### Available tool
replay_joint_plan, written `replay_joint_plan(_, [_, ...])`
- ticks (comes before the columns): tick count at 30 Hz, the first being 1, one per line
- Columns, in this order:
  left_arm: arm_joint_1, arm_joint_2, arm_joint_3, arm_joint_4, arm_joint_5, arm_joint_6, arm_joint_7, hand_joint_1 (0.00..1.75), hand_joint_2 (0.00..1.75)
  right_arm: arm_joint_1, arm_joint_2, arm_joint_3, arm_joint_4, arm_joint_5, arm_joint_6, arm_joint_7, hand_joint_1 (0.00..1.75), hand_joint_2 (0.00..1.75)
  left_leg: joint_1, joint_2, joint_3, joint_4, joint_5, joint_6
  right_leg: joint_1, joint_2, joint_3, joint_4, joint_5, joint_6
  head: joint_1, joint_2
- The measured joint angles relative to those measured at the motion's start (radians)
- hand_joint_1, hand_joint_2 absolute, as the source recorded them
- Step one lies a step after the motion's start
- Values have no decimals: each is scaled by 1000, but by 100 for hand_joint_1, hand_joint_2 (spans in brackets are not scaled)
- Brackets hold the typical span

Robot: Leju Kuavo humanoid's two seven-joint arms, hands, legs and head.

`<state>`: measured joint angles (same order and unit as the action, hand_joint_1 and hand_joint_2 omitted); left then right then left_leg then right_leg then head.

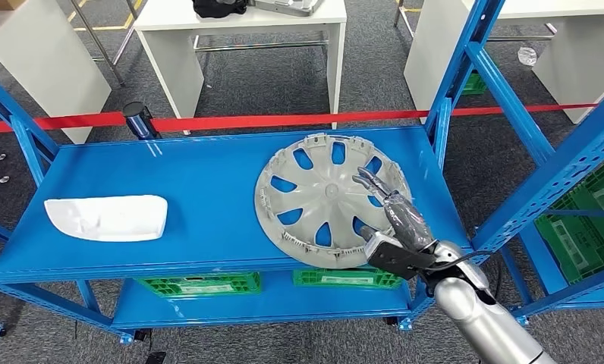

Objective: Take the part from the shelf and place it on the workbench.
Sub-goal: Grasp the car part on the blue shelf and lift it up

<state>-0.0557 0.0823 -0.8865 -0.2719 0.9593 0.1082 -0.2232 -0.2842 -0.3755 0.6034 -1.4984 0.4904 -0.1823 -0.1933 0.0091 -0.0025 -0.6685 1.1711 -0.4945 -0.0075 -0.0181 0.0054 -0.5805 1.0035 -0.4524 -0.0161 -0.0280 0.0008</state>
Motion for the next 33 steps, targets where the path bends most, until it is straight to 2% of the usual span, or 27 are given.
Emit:
replay_joint_plan(2, [0, 2, -2, 1, 4, 2, -2, 0, 175, -4, -11, 5, 0, 58, -27, 4, 0, 0, -5, 0, 65, -128, 43, 12, 5, 2, -1, 1, -1, 3, 1, 0])
replay_joint_plan(3, [0, 2, -3, 2, 5, 2, -2, 0, 175, -5, -16, 7, 1, 79, -39, 6, 0, 0, -9, 1, 80, -160, 48, 17, 6, 2, -3, 1, 0, 5, 1, 0])
replay_joint_plan(5, [4, 3, -3, 2, 11, 0, -2, 0, 175, -5, -26, 12, 2, 120, -57, 9, 0, 0, -14, 2, 86, -173, 48, 23, 5, 2, -5, -3, 2, 14, 1, 0])
replay_joint_plan(7, [7, 4, -4, 2, 17, -4, 0, 0, 175, -4, -37, 14, 3, 164, -73, 14, 0, 0, -11, 2, 95, -189, 57, 33, 3, 1, -12, 11, -7, 21, 2, 0])
replay_joint_plan(9, [9, 4, -4, 2, 22, -6, 1, 0, 175, -2, -50, 14, 3, 211, -88, 23, 0, 0, -7, 3, 102, -203, 66, 42, 3, 0, -53, 96, -49, 19, 4, 0])
replay_joint_plan(11, [10, 5, -4, 2, 27, -6, 1, 0, 175, 6, -62, 14, 4, 265, -103, 28, 0, 0, -8, 2, 101, -204, 68, 45, 3, 0, -118, 231, -100, 17, 5, 0])
replay_joint_plan(12, [11, 5, -4, 2, 29, -6, 2, 0, 175, 12, -68, 14, 5, 294, -110, 29, 0, 0, -8, 1, 100, -203, 67, 45, 2, 0, -139, 275, -112, 21, 6, 0])
replay_joint_plan(13, [11, 5, -4, 2, 31, -6, 2, 0, 175, 16, -74, 14, 6, 319, -118, 29, 0, 0, -8, 0, 100, -202, 67, 45, 0, -1, -143, 281, -108, 28, 6, 0])
replay_joint_plan(15, [11, 5, -4, 2, 33, -7, 2, 0, 175, 18, -86, 14, 9, 355, -129, 29, 0, 0, -7, -1, 100, -197, 65, 42, -4, -2, -99, 190, -65, 46, 6, 0])
replay_joint_plan(17, [11, 4, -4, 2, 33, -8, 2, 0, 175, 17, -91, 13, 10, 367, -133, 29, 0, 0, -6, -1, 100, -192, 62, 38, -7, -3, -57, 107, -32, 57, 6, 0])
replay_joint_plan(22, [11, 4, -4, 1, 33, -8, 2, 0, 175, 17, -92, 13, 10, 370, -134, 29, 0, 0, -6, -1, 100, -191, 61, 37, -7, -4, -46, 86, -26, 59, 6, 0])
replay_joint_plan(24, [10, 5, -4, 1, 33, -8, 2, 0, 175, 16, -97, 13, 10, 378, -136, 30, 0, 0, -10, -1, 96, -182, 55, 29, -7, -4, -22, 41, -14, 48, 6, 0])
replay_joint_plan(25, [10, 7, -4, 1, 34, -8, 3, 0, 175, 16, -101, 13, 11, 381, -138, 30, 0, 0, -11, 0, 93, -177, 52, 23, -7, -3, -13, 23, -9, 37, 6, 0])
replay_joint_plan(26, [10, 8, -4, 1, 34, -8, 3, 0, 175, 16, -104, 13, 11, 386, -139, 30, 0, 0, -10, 0, 68, -123, 21, 12, -7, -2, -4, 6, -4, 23, 5, 0])
replay_joint_plan(27, [10, 9, -4, 1, 34, -8, 3, 0, 175, 16, -106, 13, 12, 389, -139, 30, 0, 0, -7, 1, 34, -54, -14, 4, -7, -2, -5, 6, -3, 14, 4, 0])
replay_joint_plan(28, [10, 9, -5, 1, 34, -8, 4, 0, 175, 16, -108, 14, 13, 393, -139, 30, 0, 0, -3, 1, -5, 28, -52, -4, -7, -1, -6, 6, -2, 6, 3, 0])
replay_joint_plan(29, [10, 9, -5, 1, 34, -8, 5, 0, 175, 16, -109, 15, 14, 397, -139, 30, 0, 0, -2, 1, -44, 108, -86, -9, -5, -1, -6, 6, -2, 3, 2, 0])
replay_joint_plan(30, [10, 9, -5, 1, 35, -8, 6, 0, 175, 15, -110, 17, 16, 401, -139, 30, 0, 0, -1, 1, -55, 128, -84, -8, -4, -1, -6, 6, -2, 3, 2, 0])
replay_joint_plan(31, [10, 9, -5, 1, 35, -8, 6, 0, 175, 13, -112, 19, 17, 406, -139, 30, 0, 0, -1, 1, -45, 104, -62, -4, -2, -1, -5, 6, -2, 3, 2, 0])
replay_joint_plan(33, [9, 10, -5, 1, 36, -8, 7, 0, 175, 3, -115, 23, 20, 417, -142, 26, 0, 0, -6, 1, 22, -34, 6, 11, 1, 1, -3, 6, -2, 4, 2, 0])
